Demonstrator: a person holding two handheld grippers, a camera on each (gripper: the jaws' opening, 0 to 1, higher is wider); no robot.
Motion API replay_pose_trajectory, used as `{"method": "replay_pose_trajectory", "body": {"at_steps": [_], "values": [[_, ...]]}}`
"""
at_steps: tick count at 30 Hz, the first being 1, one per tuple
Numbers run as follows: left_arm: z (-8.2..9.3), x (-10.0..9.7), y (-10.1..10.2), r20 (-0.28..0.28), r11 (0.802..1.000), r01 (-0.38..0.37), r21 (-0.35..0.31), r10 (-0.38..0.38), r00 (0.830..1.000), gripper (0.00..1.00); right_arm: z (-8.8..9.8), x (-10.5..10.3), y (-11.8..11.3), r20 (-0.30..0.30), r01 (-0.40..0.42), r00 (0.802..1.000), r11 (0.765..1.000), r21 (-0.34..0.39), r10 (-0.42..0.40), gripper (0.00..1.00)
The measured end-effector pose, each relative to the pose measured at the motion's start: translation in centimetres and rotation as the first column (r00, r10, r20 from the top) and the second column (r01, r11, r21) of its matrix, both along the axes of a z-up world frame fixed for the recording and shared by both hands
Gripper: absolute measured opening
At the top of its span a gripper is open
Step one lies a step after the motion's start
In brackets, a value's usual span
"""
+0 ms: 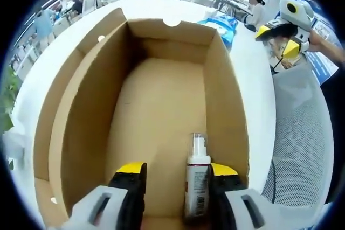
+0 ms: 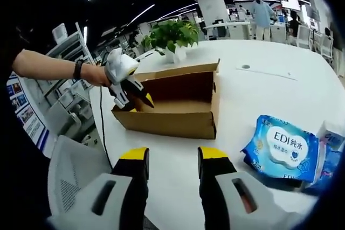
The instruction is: Operate the shoe box by opening the lid, removing the specified soft item, and placing it in the target area until the item is outside and the box remains undamaged.
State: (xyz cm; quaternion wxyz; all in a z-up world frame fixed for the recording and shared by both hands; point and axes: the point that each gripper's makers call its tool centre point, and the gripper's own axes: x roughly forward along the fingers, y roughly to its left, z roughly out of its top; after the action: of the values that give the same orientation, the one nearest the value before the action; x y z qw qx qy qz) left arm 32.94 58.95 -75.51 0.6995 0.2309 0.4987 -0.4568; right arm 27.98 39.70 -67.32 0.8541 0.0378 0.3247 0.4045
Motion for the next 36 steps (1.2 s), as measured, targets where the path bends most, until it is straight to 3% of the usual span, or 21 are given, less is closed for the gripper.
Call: {"method": "replay_pose_trajectory", "body": {"at_steps": [3,8,11,16,21,30,36], "values": [[0.3,0.2,0.3,0.02,1.0,-0.008,0.007,0.007,1.0,0.42,0.3,-0.1,0.1,0.01,-0.003,1.0,1.0,-0.004,0.003,0.33],[0.4,-0.8,-0.1,-0.012,1.0,-0.003,-0.02,0.002,1.0,0.42,0.6,-0.5,0.0,0.008,0.005,1.0,1.0,0.013,-0.005,0.34],[-0.4,-1.2,0.6,-0.002,0.998,0.037,0.049,-0.037,0.999,0.41,0.2,-0.9,-0.3,0.0,0.002,1.0,1.0,0.002,-0.002,0.33],[-1.3,-1.5,0.6,-0.014,0.997,0.026,0.066,-0.025,1.0,0.37,0.1,-1.2,-0.4,-0.002,-0.002,1.0,1.0,-0.009,0.002,0.33],[-2.4,-1.4,0.8,0.002,0.995,0.003,0.102,-0.003,1.0,0.25,0.2,-1.2,-0.5,0.001,-0.002,1.0,1.0,-0.011,0.002,0.32],[-2.6,-0.4,0.5,0.049,0.997,-0.008,0.082,0.004,0.999,0.19,0.3,-1.2,-0.2,0.004,-0.022,1.0,0.999,-0.024,0.022,0.31],[-0.9,0.8,0.3,0.08,0.997,-0.075,0.007,0.074,0.994,0.19,0.8,-0.3,0.1,0.023,-0.039,0.999,0.999,-0.032,0.04,0.3]]}}
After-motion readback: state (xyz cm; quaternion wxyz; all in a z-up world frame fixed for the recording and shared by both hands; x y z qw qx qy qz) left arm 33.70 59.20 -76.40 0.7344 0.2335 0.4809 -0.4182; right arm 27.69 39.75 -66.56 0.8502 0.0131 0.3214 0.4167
